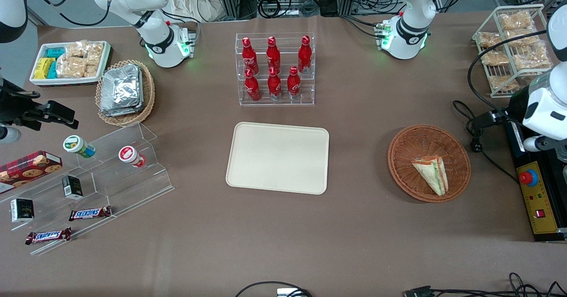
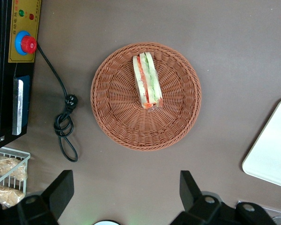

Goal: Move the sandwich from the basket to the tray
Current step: 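Move the left gripper over the sandwich in the wicker basket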

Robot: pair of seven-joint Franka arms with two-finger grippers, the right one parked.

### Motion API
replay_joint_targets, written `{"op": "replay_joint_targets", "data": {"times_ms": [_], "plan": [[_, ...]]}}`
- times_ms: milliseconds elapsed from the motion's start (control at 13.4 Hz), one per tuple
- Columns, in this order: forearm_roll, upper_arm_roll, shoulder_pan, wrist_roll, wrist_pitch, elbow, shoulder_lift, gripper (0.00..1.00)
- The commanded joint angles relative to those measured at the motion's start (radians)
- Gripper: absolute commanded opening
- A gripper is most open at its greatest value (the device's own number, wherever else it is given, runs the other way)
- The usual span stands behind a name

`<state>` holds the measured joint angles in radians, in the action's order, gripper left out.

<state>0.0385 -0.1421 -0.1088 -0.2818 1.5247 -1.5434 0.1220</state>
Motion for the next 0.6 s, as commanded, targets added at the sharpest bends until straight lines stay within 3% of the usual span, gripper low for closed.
{"op": "replay_joint_targets", "data": {"times_ms": [0, 223, 521], "plan": [[0.014, -0.011, -0.015, 0.001, -0.034, 0.042, 0.011, 1.0], [0.067, -0.008, -0.017, -0.011, -0.02, 0.04, 0.069, 1.0], [0.08, -0.007, -0.017, -0.292, 0.098, -0.061, 0.09, 1.0]]}}
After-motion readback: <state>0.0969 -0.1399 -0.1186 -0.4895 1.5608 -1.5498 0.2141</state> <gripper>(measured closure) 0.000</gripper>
